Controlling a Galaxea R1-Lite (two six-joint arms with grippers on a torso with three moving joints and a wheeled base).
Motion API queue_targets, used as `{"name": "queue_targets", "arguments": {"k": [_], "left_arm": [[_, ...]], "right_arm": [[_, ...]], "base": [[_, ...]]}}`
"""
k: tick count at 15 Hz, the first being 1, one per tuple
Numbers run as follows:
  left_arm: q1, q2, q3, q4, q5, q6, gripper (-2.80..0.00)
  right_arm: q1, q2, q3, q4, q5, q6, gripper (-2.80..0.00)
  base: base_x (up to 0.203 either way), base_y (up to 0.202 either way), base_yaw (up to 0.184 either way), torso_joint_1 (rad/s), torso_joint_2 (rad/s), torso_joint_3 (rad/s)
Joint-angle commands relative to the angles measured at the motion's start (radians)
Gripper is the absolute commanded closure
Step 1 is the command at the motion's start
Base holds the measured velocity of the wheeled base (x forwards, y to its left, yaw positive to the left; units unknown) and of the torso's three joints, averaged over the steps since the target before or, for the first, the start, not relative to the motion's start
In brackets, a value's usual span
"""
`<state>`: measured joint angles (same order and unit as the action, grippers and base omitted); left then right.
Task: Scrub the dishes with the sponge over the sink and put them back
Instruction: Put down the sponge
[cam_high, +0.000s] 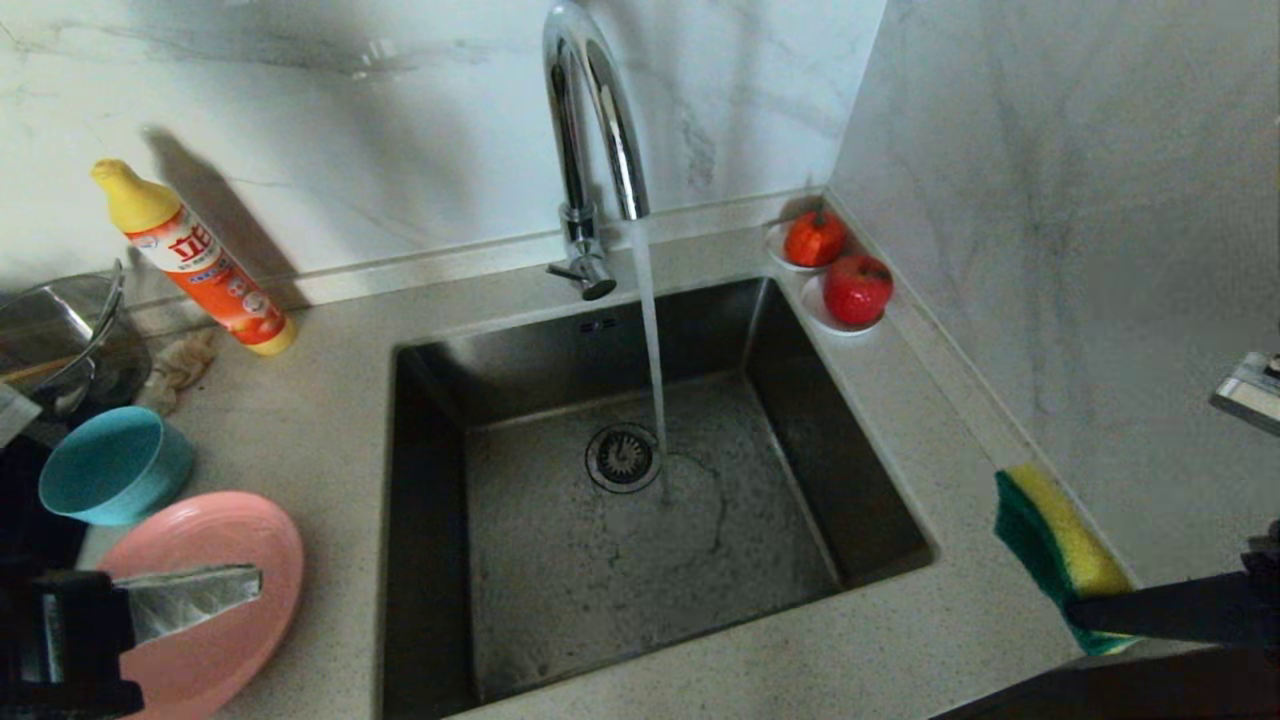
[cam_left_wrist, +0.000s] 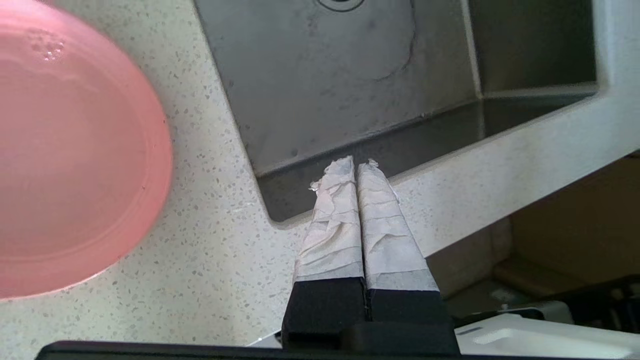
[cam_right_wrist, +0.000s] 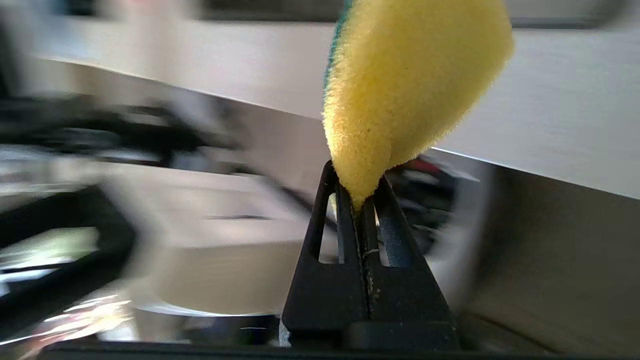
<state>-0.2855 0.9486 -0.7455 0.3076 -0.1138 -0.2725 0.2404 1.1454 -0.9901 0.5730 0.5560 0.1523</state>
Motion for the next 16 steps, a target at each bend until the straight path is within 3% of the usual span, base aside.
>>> {"name": "queue_targets", "arguments": {"k": [1, 3, 5, 8, 11, 16], "left_arm": [[0.0, -0.024, 0.005, 0.002, -0.001, -0.013, 0.0], [0.001, -0.01, 0.002, -0.005, 0.001, -0.021, 0.0], [0.0, -0.001, -0.002, -0.01, 0.005, -0.02, 0.0], [0.002, 0.001, 0.0, -0.01, 0.006, -0.02, 0.0], [0.003, 0.018, -0.009, -0.01, 0.01, -0.022, 0.0], [0.003, 0.022, -0.049, 0.004, 0.031, -0.022, 0.0]], "right_arm": [[0.001, -0.027, 0.055, 0.005, -0.132, -0.084, 0.0], [0.0, -0.033, 0.107, 0.005, -0.268, -0.183, 0.0], [0.006, -0.029, 0.151, -0.001, -0.382, -0.232, 0.0], [0.0, -0.02, 0.227, -0.014, -0.437, -0.365, 0.0], [0.001, 0.013, 0.28, -0.049, -0.465, -0.403, 0.0], [-0.008, 0.061, 0.357, -0.165, -0.518, -0.543, 0.0]], "base": [[0.0, 0.0, 0.0, 0.0, 0.0, 0.0], [0.0, 0.0, 0.0, 0.0, 0.0, 0.0], [0.0, 0.0, 0.0, 0.0, 0.0, 0.0], [0.0, 0.0, 0.0, 0.0, 0.0, 0.0], [0.0, 0.0, 0.0, 0.0, 0.0, 0.0], [0.0, 0.0, 0.0, 0.0, 0.0, 0.0]]}}
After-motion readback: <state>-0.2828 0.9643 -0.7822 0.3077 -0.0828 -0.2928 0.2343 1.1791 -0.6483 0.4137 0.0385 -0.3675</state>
